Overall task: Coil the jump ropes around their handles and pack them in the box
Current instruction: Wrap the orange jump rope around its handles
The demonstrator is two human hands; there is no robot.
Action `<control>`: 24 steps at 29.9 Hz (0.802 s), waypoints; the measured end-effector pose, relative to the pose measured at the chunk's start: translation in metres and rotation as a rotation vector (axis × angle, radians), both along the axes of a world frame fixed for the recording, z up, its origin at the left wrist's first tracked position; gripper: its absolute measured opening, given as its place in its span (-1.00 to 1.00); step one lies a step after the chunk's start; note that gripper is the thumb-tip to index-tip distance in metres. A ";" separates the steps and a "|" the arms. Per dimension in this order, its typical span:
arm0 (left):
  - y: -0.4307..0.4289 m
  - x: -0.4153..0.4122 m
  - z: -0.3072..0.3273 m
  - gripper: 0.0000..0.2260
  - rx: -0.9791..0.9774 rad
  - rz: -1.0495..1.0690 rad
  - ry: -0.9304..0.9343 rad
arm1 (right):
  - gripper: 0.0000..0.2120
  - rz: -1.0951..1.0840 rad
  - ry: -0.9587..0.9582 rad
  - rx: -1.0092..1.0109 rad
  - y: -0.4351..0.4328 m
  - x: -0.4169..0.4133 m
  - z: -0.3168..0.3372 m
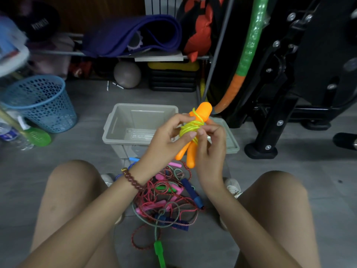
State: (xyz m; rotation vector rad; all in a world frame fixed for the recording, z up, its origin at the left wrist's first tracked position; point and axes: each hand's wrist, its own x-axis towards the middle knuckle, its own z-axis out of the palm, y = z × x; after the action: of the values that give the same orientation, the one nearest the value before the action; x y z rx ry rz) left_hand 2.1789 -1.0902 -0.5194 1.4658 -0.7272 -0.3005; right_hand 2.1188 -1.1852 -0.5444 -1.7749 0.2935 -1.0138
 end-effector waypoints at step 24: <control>0.017 -0.001 -0.003 -0.76 0.042 0.176 -0.268 | -0.82 0.408 0.218 -0.072 -0.029 -0.015 0.030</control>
State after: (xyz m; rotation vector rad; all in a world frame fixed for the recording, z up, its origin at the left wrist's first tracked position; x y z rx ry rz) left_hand 2.1778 -1.0728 -0.5223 1.6167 -0.8023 0.0163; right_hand 2.1035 -1.2141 -0.5141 -1.9133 0.0232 -0.5486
